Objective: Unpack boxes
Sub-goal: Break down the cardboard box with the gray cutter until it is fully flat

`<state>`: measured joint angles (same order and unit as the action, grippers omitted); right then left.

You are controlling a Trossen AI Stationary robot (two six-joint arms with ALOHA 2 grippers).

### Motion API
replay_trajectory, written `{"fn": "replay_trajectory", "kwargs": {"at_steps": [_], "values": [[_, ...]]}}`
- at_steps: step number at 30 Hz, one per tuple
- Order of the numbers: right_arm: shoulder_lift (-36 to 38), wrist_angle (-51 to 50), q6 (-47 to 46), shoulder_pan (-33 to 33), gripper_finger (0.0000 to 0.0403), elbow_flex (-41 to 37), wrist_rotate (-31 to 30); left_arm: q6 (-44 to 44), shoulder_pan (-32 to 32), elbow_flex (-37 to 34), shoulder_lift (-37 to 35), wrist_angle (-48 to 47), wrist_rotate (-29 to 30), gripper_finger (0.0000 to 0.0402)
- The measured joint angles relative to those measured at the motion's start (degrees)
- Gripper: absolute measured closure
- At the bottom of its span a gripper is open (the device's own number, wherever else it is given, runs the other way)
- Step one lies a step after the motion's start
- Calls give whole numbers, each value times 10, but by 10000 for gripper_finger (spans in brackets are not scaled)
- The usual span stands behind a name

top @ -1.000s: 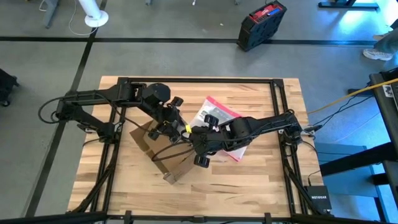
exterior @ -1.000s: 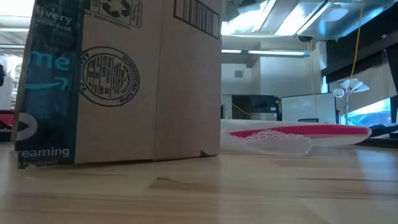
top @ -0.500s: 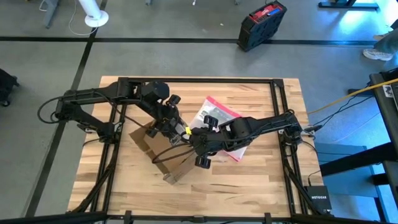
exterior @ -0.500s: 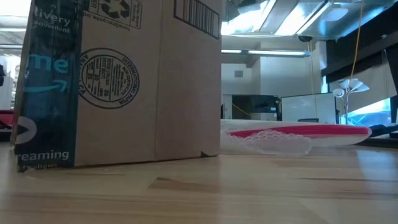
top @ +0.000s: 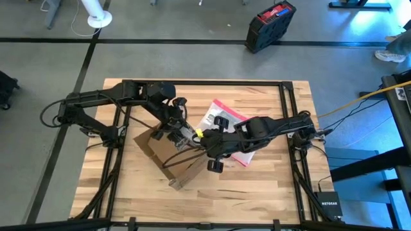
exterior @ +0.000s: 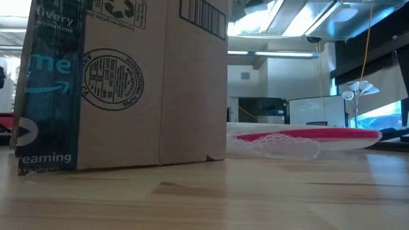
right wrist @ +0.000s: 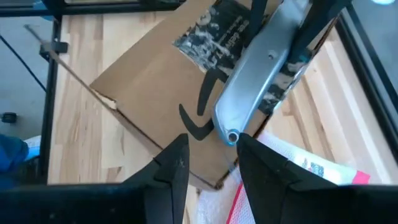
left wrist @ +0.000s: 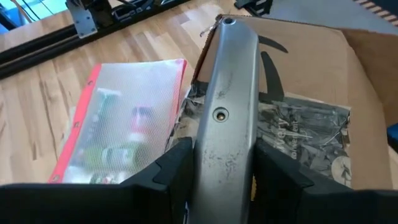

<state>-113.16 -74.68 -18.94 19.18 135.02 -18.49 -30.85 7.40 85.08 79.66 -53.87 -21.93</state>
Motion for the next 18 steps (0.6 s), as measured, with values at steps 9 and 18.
{"fn": "replay_trajectory", "kwargs": {"at_steps": [9,18], "values": [[52,20,70,0,276,0,11,50,27,19,2,-5,-73,264],[99,73,141,-1,275,0,49,115,76,61,2,9,-205,265]]}}
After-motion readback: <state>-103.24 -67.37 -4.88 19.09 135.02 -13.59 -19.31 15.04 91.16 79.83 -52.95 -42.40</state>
